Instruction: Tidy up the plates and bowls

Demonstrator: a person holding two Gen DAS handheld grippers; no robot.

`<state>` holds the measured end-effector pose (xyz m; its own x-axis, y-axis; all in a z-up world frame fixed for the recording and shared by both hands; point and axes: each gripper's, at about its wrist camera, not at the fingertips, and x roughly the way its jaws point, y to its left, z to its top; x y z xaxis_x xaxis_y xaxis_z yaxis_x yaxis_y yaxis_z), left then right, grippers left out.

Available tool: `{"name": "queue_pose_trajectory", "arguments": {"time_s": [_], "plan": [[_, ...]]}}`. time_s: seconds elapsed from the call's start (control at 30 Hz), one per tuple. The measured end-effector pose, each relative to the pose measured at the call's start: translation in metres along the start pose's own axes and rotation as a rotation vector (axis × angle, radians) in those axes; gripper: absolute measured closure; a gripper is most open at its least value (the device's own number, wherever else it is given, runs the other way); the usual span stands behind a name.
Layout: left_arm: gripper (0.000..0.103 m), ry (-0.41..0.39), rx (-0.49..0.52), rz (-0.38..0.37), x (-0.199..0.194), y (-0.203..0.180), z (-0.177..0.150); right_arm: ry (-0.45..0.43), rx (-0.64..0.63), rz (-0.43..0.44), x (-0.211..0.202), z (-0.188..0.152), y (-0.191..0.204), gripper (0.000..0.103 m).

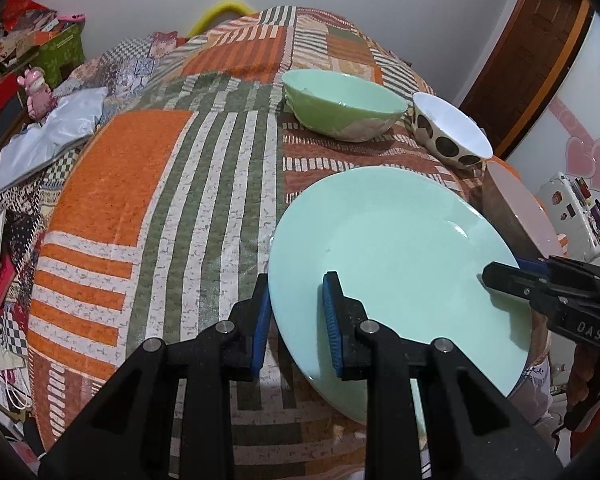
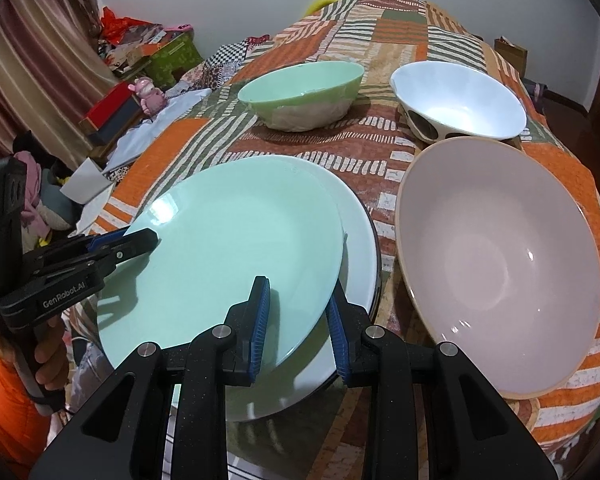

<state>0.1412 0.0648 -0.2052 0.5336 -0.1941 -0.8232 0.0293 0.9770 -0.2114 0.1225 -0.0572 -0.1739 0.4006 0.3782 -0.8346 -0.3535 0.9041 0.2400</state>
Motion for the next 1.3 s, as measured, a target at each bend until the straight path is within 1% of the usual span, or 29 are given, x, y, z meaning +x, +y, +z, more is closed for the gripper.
{"name": "queue_pose_trajectory", "arguments": {"time_s": [0.33, 0.5, 0.6, 0.7, 0.8, 0.93, 1.0, 1.07, 1.13, 1.2, 1.27, 1.3], "plan": [[0.079, 0.017, -0.012, -0.010, 0.007, 0.003, -0.002, -0.012, 0.003, -0.005, -0.003, -0.001, 0.000, 0.076], [0.079, 0.015, 0.003, 0.012, 0.003, 0.000, -0.003, -0.020, 0.027, -0.001, -0.010, -0.002, -0.005, 0.076], [0.079, 0.002, 0.017, 0.032, -0.004, -0.003, -0.004, -0.050, 0.018, -0.024, -0.019, -0.002, -0.006, 0.076], [0.079, -0.019, 0.031, 0.051, -0.015, -0.007, -0.004, -0.079, 0.007, -0.025, -0.032, -0.003, -0.006, 0.075], [0.072, -0.047, 0.044, 0.065, -0.028, -0.010, 0.000, -0.113, -0.008, -0.036, -0.044, -0.001, -0.006, 0.073], [0.069, -0.086, 0.054, 0.063, -0.047, -0.021, 0.007, -0.178, -0.001, -0.046, -0.065, 0.001, -0.014, 0.061], [0.059, -0.105, 0.063, 0.062, -0.055, -0.029, 0.011, -0.204, 0.001, -0.058, -0.072, 0.002, -0.017, 0.056], [0.055, -0.130, 0.080, 0.061, -0.063, -0.041, 0.015, -0.225, 0.003, -0.075, -0.079, 0.003, -0.022, 0.053], [0.051, -0.152, 0.096, 0.062, -0.068, -0.052, 0.019, -0.245, 0.007, -0.089, -0.086, 0.004, -0.028, 0.051], [0.044, -0.171, 0.110, 0.055, -0.072, -0.064, 0.022, -0.256, 0.009, -0.106, -0.091, 0.006, -0.035, 0.051], [0.043, -0.184, 0.121, 0.041, -0.073, -0.076, 0.027, -0.268, 0.015, -0.121, -0.096, 0.004, -0.042, 0.051], [0.038, -0.185, 0.124, 0.036, -0.073, -0.081, 0.029, -0.273, 0.018, -0.127, -0.098, 0.003, -0.045, 0.050]]}}
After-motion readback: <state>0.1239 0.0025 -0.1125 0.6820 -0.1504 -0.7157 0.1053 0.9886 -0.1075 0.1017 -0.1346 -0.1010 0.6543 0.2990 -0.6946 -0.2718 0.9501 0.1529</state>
